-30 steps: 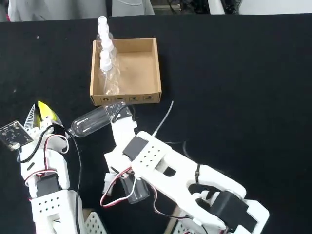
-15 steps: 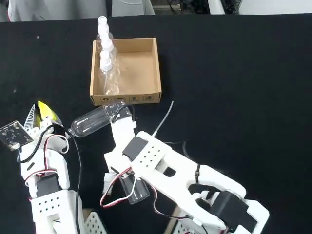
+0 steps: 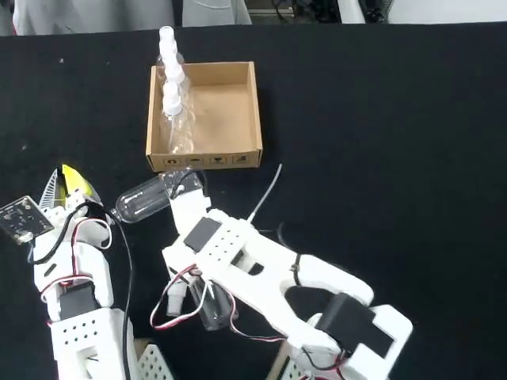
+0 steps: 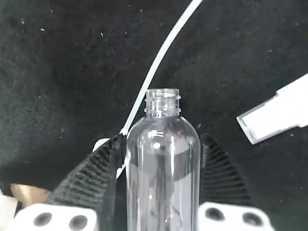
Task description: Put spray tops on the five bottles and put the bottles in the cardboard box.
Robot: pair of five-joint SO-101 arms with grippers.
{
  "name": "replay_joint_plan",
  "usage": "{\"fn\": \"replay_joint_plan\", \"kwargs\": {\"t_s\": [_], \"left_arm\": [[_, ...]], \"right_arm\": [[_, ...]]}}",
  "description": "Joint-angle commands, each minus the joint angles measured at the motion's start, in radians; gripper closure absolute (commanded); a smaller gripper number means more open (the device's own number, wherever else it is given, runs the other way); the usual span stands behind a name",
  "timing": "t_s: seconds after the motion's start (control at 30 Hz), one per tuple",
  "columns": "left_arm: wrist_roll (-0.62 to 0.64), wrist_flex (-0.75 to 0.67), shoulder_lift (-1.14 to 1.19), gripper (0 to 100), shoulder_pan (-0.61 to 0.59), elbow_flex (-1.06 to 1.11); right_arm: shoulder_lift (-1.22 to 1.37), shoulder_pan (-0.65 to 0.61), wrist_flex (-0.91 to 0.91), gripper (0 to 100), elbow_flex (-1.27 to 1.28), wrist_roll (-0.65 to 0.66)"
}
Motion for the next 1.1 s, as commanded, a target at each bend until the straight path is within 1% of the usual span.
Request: {"fn": "replay_joint_plan", "kwargs": {"t_s": [0.0,0.17,0.27,0.33,0.57,0.7,0.83,1.07], "left_arm": [[-0.008,0.003,-0.003,96,-0.002,0.022],[-0.008,0.003,-0.003,96,-0.002,0.022],[-0.008,0.003,-0.003,96,-0.002,0.022],[-0.008,0.003,-0.003,96,-0.002,0.022],[-0.008,0.003,-0.003,96,-0.002,0.022],[-0.008,0.003,-0.003,96,-0.002,0.022],[-0.008,0.003,-0.003,96,-0.002,0.022],[-0.008,0.003,-0.003,96,-0.002,0.022]], "right_arm": [[0.047,-0.015,-0.003,82.4,-0.001,-0.003],[0.045,-0.014,0.041,81.6,-0.016,-0.002],[0.051,-0.014,0.106,75.5,-0.045,-0.002],[0.054,-0.014,0.143,73.3,-0.064,-0.002],[0.054,-0.014,0.158,79.4,-0.084,-0.002],[0.054,-0.014,0.176,79.3,-0.079,0.0],[0.045,-0.012,0.216,79.3,-0.088,0.029],[0.045,-0.012,0.222,79.4,-0.081,0.032]]}}
